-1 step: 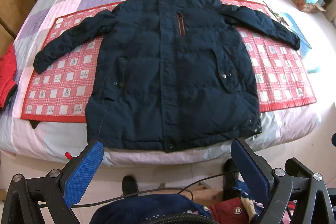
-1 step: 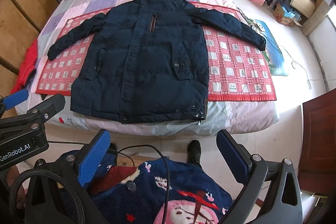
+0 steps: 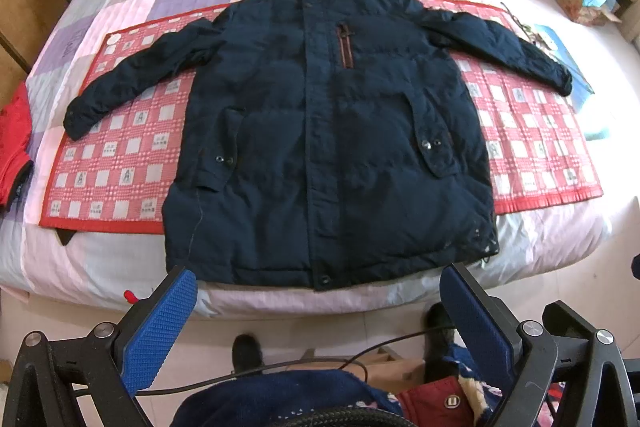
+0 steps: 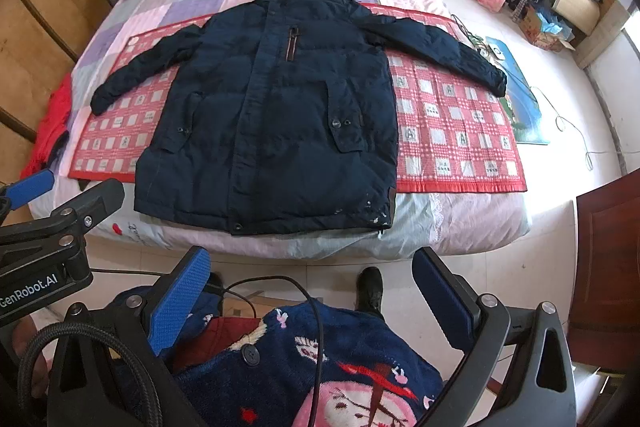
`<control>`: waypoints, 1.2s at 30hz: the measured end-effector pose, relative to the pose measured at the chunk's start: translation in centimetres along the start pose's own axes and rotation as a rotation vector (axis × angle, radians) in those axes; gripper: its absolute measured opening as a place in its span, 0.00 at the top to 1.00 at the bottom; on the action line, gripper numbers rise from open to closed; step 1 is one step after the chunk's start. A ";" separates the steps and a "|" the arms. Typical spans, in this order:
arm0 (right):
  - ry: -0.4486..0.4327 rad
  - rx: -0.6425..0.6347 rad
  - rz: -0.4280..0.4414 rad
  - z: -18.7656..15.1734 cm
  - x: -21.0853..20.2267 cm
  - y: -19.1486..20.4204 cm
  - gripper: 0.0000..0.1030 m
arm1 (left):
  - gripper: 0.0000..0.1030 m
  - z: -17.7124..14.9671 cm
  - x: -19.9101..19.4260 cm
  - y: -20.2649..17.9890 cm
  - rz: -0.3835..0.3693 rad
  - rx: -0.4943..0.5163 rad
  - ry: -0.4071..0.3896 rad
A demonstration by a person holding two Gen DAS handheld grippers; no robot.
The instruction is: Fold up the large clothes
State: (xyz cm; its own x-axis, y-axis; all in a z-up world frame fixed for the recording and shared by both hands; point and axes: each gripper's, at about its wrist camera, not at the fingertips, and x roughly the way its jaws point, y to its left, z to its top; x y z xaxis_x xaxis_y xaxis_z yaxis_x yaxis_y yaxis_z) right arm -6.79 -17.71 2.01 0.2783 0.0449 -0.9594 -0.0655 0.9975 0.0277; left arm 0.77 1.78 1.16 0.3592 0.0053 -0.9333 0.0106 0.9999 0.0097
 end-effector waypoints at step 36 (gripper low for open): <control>0.006 0.007 0.001 0.7 0.6 0.0 0.00 | 0.03 0.1 0.3 0.1 0.003 0.002 -0.001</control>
State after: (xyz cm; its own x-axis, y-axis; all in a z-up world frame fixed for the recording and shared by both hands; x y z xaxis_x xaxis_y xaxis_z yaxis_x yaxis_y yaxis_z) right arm -5.91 -17.63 1.61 0.2721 0.0451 -0.9612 -0.0593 0.9978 0.0301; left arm 1.02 1.91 0.93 0.3597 0.0085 -0.9330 0.0112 0.9998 0.0135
